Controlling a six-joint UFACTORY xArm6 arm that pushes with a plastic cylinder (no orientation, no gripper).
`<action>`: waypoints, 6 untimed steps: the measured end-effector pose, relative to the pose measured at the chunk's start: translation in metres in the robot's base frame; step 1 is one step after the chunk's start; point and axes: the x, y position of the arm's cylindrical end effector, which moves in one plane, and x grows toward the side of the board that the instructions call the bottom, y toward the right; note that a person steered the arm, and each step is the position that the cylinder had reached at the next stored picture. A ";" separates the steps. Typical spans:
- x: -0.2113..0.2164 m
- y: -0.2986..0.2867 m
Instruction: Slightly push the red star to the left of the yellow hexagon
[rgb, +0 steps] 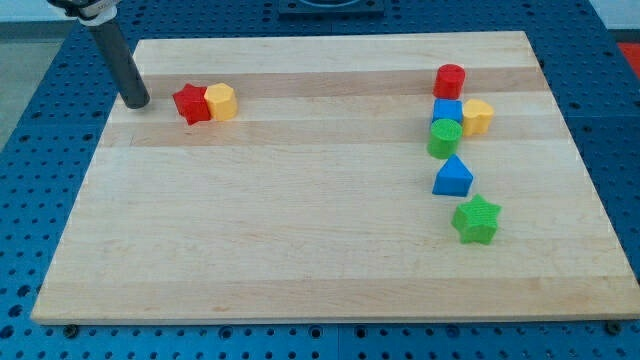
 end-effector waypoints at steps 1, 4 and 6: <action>0.000 0.000; 0.019 0.037; 0.065 0.051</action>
